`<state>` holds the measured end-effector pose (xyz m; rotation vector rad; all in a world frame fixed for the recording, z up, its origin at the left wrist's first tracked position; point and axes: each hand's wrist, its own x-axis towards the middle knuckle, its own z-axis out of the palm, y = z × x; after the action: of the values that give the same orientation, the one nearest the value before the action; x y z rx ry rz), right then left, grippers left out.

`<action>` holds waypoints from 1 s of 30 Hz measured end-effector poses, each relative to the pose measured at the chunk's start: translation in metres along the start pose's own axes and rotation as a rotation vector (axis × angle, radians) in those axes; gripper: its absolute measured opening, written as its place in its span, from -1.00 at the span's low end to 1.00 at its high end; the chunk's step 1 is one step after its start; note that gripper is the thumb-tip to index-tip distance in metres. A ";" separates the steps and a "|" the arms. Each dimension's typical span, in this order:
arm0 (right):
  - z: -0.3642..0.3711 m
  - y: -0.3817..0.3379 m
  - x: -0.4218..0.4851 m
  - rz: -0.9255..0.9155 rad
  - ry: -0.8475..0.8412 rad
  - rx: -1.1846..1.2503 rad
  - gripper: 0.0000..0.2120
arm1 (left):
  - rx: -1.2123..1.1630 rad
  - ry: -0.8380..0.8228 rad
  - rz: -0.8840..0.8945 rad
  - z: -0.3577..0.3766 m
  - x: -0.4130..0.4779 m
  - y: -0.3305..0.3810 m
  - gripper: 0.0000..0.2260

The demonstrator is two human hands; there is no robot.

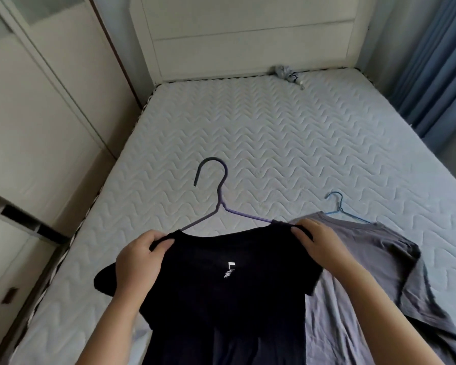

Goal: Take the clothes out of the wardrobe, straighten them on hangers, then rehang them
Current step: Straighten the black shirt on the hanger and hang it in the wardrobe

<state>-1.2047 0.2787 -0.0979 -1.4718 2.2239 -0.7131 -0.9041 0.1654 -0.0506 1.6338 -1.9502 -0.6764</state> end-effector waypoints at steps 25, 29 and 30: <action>0.184 -0.411 -0.184 -0.708 -0.407 0.157 -0.81 | -0.179 0.785 -0.512 -0.331 -0.339 -0.249 -0.83; 0.257 -0.459 -0.252 -0.830 -0.586 0.113 -0.85 | -0.163 0.851 -0.716 -0.352 -0.433 -0.292 -0.83; 0.273 -0.469 -0.268 -0.862 -0.625 0.110 -0.85 | -0.171 0.871 -0.766 -0.357 -0.454 -0.302 -0.87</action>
<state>-0.6051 0.3192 -0.0255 -2.2078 1.0385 -0.4768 -0.3777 0.5468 -0.0101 2.0678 -0.6307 -0.2685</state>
